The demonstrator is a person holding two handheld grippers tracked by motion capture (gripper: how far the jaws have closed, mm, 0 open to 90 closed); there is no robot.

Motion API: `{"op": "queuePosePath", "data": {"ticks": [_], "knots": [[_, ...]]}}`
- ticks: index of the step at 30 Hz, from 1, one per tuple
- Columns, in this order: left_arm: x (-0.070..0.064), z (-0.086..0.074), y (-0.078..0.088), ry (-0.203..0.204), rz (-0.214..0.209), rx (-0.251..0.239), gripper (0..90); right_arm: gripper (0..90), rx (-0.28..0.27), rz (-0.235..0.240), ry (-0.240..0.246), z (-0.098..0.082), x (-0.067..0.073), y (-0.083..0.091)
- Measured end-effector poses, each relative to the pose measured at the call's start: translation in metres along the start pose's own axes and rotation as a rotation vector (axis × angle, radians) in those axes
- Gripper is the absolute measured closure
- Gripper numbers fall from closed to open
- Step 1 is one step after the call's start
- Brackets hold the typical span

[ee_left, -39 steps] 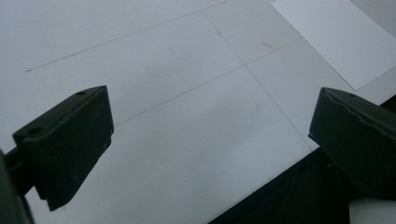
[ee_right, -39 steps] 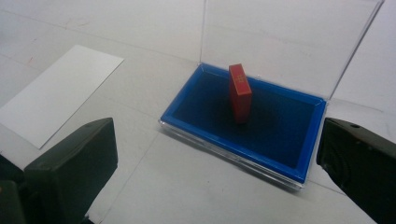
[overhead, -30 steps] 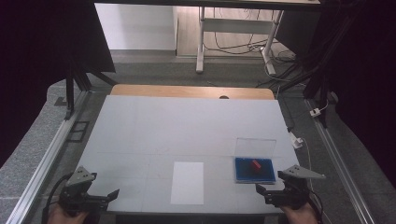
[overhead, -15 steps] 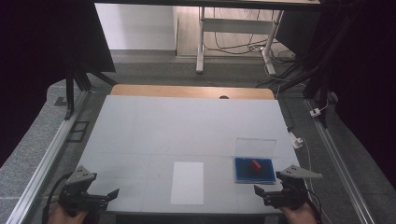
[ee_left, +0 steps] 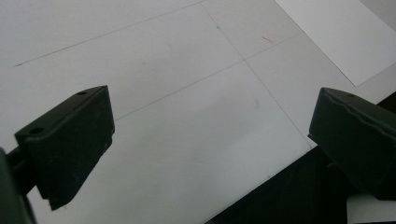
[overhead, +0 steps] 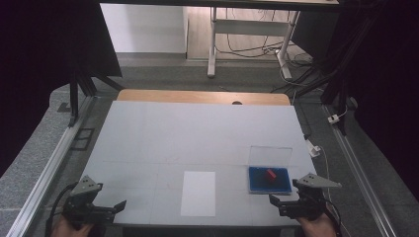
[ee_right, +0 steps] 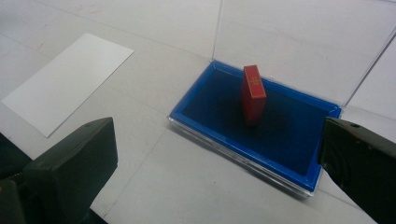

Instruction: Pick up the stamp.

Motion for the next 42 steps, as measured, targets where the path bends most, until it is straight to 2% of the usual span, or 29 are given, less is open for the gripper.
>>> {"op": "queuePosePath", "data": {"ticks": [7, 12, 17, 26, 30, 35, 42], "knots": [[-0.001, 0.000, -0.001, -0.011, 0.004, 0.010, 0.9, 0.0, 0.012, 0.017, 0.017, 0.001, 0.002, -0.006], [-0.001, 0.000, -0.001, -0.015, 0.006, 0.012, 0.9, 0.0, 0.013, 0.012, 0.032, 0.004, 0.002, -0.008], [-0.001, 0.000, -0.002, -0.011, 0.003, 0.013, 0.9, 0.0, 0.007, 0.033, 0.019, 0.008, 0.001, -0.012], [-0.001, 0.000, -0.002, -0.014, 0.004, 0.017, 1.0, 0.0, 0.032, 0.050, 0.020, 0.014, -0.001, -0.024], [-0.001, 0.000, -0.002, -0.013, 0.005, 0.017, 1.0, 0.0, 0.040, 0.048, 0.024, 0.016, -0.002, -0.028], [-0.001, 0.001, -0.002, -0.011, 0.004, 0.018, 1.0, 0.0, 0.070, 0.032, 0.054, 0.018, -0.003, -0.035], [-0.001, 0.001, -0.003, -0.010, 0.002, 0.019, 1.0, 0.0, 0.108, -0.002, 0.050, 0.022, -0.012, -0.047]]}}
Point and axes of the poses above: each handheld gripper's, and its own axes: y roughly backward along the jaws, z roughly out of its top, x roughly to its left, the point moved 8 cm from there along -y, roughly forward along the jaws, and after that the axes turned 10 degrees about x, right-handed, at the moved point
